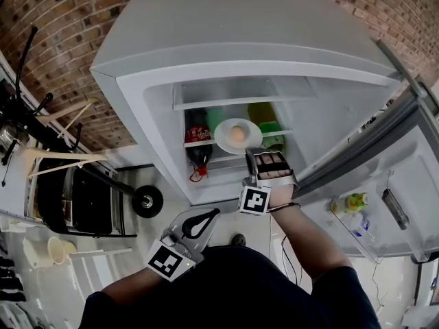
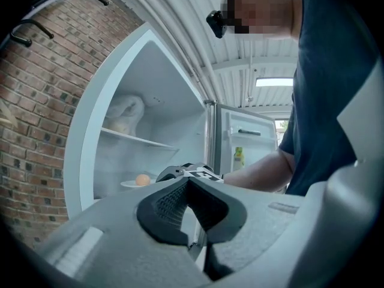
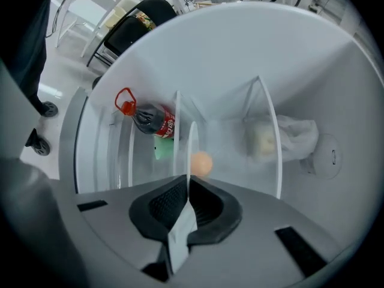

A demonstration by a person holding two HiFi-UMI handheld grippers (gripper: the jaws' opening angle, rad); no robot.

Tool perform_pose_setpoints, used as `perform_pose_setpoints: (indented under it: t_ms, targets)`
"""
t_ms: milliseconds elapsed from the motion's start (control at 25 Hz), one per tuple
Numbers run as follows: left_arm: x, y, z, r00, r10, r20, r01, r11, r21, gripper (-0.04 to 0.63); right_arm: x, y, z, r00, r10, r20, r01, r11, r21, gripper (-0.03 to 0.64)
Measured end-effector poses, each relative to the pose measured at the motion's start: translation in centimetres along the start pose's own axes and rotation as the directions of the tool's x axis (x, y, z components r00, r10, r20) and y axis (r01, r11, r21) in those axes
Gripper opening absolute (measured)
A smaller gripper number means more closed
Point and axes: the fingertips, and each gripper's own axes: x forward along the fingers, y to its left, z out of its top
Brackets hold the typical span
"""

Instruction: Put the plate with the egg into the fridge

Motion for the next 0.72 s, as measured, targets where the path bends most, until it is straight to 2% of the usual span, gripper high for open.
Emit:
perform_pose_setpoints:
  t_ms: [560,720]
  targets:
    - [1.0,0.1,-0.6,0.999,0.044,-0.005,-0.044,0.999,-0.008,-0.003,5.1,0.5,-1.1,0.999,0.051,-0.019,-0.051,0.999,0.0,0.02]
    - [1.1,0.2,-1.0,0.999,0.047,-0.009,-0.047,0.999,-0.014,-0.003,6.1,0.5,-1.0,0.995,0.099,-0.018,-0.098,0.995,0.016,0.02]
